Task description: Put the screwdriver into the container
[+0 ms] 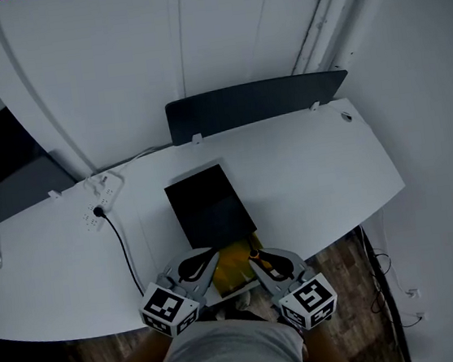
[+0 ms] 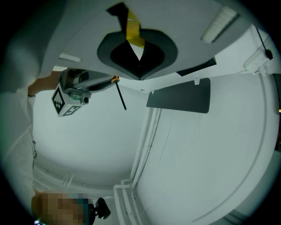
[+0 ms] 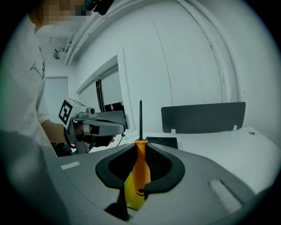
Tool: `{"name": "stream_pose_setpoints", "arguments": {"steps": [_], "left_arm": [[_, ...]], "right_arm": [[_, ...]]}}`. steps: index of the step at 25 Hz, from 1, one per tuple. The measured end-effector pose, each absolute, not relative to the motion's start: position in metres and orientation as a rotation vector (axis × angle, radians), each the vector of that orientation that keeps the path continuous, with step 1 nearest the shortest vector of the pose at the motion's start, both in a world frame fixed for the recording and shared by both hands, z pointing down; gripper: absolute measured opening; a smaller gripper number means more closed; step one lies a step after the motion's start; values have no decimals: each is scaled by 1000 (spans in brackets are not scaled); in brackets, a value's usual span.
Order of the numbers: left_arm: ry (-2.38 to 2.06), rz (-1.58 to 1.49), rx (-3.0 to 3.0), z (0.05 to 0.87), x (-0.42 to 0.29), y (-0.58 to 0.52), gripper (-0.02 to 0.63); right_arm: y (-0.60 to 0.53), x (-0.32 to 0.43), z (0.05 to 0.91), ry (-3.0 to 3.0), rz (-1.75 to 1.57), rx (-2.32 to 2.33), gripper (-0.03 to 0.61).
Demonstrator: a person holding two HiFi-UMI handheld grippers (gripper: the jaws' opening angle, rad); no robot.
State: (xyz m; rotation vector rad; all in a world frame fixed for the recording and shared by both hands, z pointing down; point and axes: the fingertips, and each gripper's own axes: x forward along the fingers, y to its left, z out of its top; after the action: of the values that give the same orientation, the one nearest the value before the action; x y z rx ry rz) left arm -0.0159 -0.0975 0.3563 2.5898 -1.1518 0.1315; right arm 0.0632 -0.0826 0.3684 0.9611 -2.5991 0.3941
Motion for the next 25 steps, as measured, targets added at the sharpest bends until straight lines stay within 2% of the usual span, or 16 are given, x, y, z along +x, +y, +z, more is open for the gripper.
{"name": "stream_pose_setpoints", "arguments": {"steps": [25], "left_arm": [[-1277,199,2444,404,-37,-113,0]], "right_arm": [[-109,67,424,-2478,324,755,86]]}}
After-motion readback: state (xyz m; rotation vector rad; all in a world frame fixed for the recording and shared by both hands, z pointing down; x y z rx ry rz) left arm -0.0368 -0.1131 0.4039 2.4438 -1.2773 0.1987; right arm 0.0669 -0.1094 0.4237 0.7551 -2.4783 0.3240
